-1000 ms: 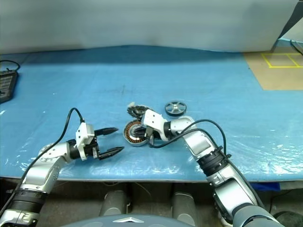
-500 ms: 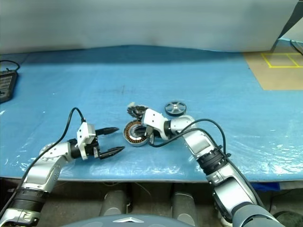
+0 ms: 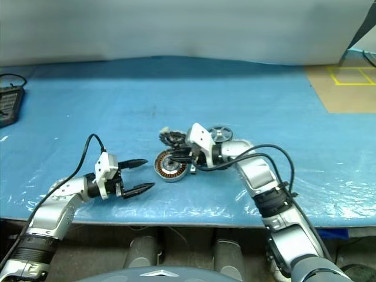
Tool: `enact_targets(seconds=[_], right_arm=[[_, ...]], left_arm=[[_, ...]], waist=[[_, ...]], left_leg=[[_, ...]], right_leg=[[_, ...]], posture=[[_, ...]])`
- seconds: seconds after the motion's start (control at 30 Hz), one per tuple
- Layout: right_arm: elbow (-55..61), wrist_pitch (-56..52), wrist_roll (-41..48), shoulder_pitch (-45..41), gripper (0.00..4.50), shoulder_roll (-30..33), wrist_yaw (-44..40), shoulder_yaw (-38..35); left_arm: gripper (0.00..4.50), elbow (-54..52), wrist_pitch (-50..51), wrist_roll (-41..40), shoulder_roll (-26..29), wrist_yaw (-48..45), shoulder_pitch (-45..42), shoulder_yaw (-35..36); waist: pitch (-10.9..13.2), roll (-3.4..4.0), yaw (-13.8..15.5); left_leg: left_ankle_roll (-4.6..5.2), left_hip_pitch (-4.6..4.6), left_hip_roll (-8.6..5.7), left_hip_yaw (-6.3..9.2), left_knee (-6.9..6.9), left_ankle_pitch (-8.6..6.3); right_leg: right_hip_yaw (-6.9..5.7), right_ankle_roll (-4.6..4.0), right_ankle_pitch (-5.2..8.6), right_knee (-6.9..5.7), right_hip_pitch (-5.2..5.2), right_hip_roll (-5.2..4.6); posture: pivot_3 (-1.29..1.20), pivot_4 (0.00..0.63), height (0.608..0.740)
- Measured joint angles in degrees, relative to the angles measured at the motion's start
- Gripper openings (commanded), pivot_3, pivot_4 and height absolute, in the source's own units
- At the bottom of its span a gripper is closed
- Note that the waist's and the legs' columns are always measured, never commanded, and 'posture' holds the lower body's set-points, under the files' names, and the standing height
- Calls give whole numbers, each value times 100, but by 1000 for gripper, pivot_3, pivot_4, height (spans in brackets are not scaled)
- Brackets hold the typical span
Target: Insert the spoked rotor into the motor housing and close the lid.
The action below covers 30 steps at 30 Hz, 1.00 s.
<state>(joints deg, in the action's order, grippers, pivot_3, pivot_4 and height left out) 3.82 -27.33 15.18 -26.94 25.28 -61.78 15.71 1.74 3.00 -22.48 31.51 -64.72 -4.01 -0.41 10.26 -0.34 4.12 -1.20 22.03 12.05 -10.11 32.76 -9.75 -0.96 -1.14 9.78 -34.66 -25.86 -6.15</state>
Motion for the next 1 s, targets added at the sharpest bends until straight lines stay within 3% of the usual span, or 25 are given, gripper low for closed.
enact_targets(seconds=[0.17,0.4,0.57,0.7,0.9,1.0], right_arm=[[240,-286,200,618,507,914,-161,-463],[-216,-93,23,386,507,1122,259,-879],[-126,24,35,313,507,934,242,-794],[198,-30,75,274,507,416,259,-365],[40,-44,24,-112,507,-124,316,67],[-338,95,-114,-221,26,-346,349,231]], left_arm=[[4363,2,66,-88,29,-121,-48,15],[4363,41,109,-128,28,-234,-222,13],[4363,155,108,-127,10,-253,-239,12],[4363,187,105,-125,-5,-249,-249,12],[4363,186,104,-120,-35,-242,-188,5],[4363,184,102,-113,-79,-224,-170,-10]], waist=[[0,-1,-16],[-1,-1,-45],[-1,-1,-26],[-1,-1,-38],[-2,-3,-27],[-3,-5,-28]], left_leg=[[0,-8,-2,0,0,0],[0,-20,-2,0,-2,0],[0,-11,-2,0,-2,0],[-3,-4,2,0,-2,-2],[-4,-6,-5,0,0,-2],[-4,-6,-3,1,0,-3]], right_leg=[[6,32,19,-2,1,1],[9,39,23,-6,1,4],[8,19,11,-3,-1,4],[7,2,3,-3,-10,6],[9,30,20,-5,-6,0],[8,28,18,-6,-6,1]], posture=[[0,150,740],[0,150,740],[0,150,740],[0,150,740],[0,150,740],[0,150,740]])
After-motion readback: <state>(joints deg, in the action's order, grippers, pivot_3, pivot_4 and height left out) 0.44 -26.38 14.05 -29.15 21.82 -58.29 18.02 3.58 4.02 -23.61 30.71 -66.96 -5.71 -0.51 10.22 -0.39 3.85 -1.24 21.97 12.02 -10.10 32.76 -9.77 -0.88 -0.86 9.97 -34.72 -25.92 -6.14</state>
